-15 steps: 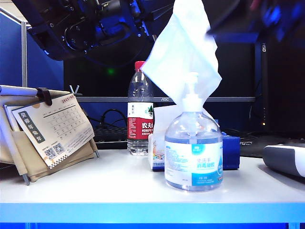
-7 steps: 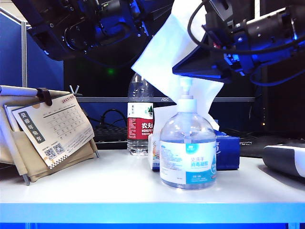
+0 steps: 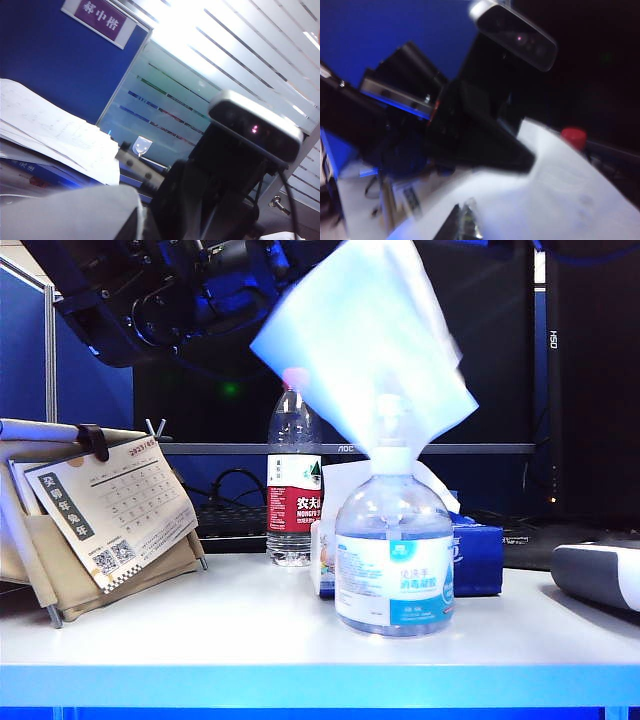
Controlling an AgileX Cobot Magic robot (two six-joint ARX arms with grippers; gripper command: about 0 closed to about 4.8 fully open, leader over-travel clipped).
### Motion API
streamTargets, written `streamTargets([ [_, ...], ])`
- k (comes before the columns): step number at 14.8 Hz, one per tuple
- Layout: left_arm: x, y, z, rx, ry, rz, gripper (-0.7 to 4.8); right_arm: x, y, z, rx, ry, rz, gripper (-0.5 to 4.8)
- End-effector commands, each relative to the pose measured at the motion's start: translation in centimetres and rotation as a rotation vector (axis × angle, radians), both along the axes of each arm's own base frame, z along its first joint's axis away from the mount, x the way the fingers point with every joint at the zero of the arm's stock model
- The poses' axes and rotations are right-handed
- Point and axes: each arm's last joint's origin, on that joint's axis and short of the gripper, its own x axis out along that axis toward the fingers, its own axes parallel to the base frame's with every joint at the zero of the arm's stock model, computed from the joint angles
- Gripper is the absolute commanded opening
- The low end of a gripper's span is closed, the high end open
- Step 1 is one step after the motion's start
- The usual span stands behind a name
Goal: Pull out a tissue from the tissue dispenser, then press the switch of the alcohol sanitizer bottle to drop some sanitizer on the paper tissue, and finally place the treated tissue on the table.
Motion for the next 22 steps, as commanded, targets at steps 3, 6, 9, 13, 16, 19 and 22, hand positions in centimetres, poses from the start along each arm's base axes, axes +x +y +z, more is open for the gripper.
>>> streamTargets([
  [3, 0.5, 1.0, 0.6, -0.014, -0.046, 0.021, -0.06, 1.4, 0.8, -3.8, -0.155, 0.190, 0.001, -0.06],
  [6, 1.3, 2.4, 0.7, -0.014, -0.039, 0.061, -0.06, 2.4, 1.4, -6.1, -0.214, 0.279, 0.011, -0.06],
  [9, 1.8, 3.3, 0.7, -0.012, -0.032, 0.085, -0.06, 2.3, 1.4, -6.0, -0.205, 0.266, 0.014, -0.06],
  [13, 1.8, 3.3, 0.7, -0.005, -0.033, 0.078, -0.06, 0.7, 0.3, -0.8, -0.077, 0.038, -0.029, -0.06],
  [16, 1.5, 3.1, 0.7, 0.018, -0.044, 0.040, -0.06, 0.6, 0.3, -0.6, -0.081, 0.039, -0.039, -0.06],
  [19, 1.4, 2.9, 0.7, 0.020, -0.046, 0.032, -0.06, 0.6, 0.3, -0.5, -0.080, 0.034, -0.040, -0.06],
  [22, 1.3, 2.9, 0.8, 0.025, -0.044, 0.021, -0.06, 0.6, 0.1, -0.8, -0.114, 0.063, -0.079, -0.06],
])
